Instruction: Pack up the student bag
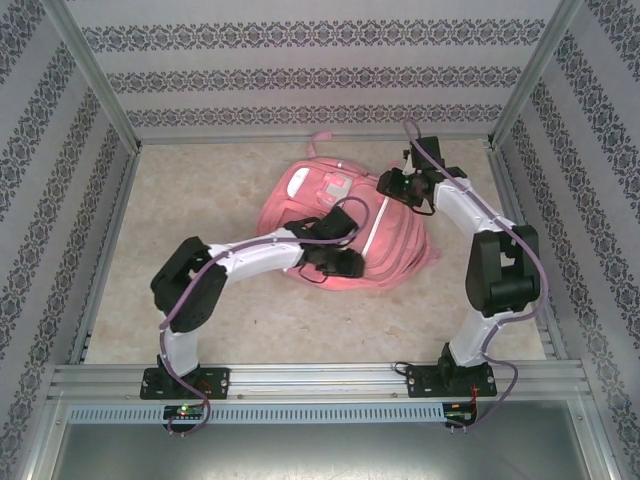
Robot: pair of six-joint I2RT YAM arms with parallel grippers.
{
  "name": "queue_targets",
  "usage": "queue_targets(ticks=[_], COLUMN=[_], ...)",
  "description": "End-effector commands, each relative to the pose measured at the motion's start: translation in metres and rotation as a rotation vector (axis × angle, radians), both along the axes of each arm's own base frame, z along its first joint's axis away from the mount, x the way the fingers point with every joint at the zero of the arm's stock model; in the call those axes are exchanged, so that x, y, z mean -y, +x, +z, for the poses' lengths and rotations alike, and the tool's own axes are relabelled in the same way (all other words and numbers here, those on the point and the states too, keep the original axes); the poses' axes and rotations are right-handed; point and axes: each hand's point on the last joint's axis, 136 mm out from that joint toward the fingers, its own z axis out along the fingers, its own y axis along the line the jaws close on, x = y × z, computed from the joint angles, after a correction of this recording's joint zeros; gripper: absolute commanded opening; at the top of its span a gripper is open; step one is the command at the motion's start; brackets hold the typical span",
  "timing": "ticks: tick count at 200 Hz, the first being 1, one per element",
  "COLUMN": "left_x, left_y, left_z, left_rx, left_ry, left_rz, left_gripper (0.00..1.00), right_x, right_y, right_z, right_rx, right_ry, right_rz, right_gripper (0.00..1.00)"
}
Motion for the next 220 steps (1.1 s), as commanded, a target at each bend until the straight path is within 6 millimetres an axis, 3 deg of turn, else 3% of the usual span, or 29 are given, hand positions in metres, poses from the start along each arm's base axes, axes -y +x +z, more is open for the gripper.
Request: queue_targets(ticks=[1,22,47,62,105,143,181,220], left_x=[0.005,-0.010,-0.060,-0.089,-0.144,-0.151,-0.162,-0.134], left_y=[0.025,0.026,0.026,0.023,0.015,0.002,-0.020,-0.020], left_z=[0.031,0.048,0.053,0.048,0.031,0.005,-0.010,-0.026], left_rx=[0.061,0.101,0.108,0.078,-0.019,-0.143,-0.228,-0.272], left_ry=[-0.037,-0.016,0.064,0.080,0.104,0.071,0.065,-0.026], left_rz=[0.049,0.086,0.217,0.302,0.479,0.565,0.652,0.603], left_gripper=[0.66,0.67,0.68,0.68,0.67,0.67,0.66,0.66], right_x=[0.009,0.010,-0.001,-0.008,-0.026,-0.045,-0.066,-0.081], right_y=[-0.039,-0.072,-0.111,-0.130,-0.166,-0.188,-0.203,-0.220], right_z=[0.029,0.033,0.025,0.018,-0.005,-0.026,-0.035,-0.059], right_rx=[0.025,0.055,0.066,0.080,0.085,0.081,0.106,0.086], right_ry=[-0.034,-0.017,-0.013,-0.031,-0.059,-0.049,-0.035,-0.078], right_rz=[0.020,0.019,0.048,0.062,0.072,0.109,0.176,0.213], right_gripper=[0.48,0.48,0.49,0.50,0.50,0.49,0.49,0.49])
